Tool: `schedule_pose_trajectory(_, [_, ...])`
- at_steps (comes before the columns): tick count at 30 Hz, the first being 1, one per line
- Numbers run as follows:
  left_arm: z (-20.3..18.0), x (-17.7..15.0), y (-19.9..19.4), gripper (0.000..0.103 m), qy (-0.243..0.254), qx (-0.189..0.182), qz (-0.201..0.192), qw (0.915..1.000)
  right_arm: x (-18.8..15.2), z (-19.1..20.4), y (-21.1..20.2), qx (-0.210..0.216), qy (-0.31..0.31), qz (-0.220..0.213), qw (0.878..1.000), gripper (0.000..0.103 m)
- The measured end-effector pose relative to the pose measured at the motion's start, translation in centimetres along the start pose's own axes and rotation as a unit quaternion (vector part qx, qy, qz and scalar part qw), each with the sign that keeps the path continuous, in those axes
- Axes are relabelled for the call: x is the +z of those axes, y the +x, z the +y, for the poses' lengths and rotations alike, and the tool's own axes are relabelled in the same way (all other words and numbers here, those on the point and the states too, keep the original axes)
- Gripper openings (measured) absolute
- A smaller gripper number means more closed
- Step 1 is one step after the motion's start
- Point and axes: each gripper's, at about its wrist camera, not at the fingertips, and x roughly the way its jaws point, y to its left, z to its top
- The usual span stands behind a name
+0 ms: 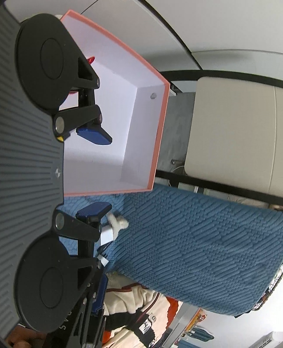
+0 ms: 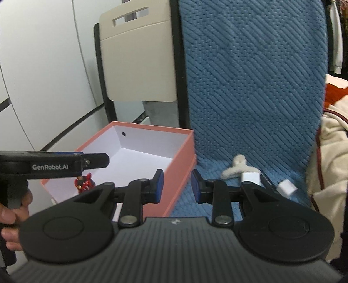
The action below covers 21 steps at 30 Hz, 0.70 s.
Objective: Organize rigid objects
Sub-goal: 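Withdraw both open tools from the box back toward the chair seat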
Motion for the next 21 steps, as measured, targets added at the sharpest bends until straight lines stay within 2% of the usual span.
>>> schedule_pose_trajectory(21, [-6.6, -3.6, -0.7, 0.067, 0.026, -0.034, 0.008, 0.999, -6.1, -6.2, -5.3, -0.061, 0.029, 0.001, 0.998, 0.031])
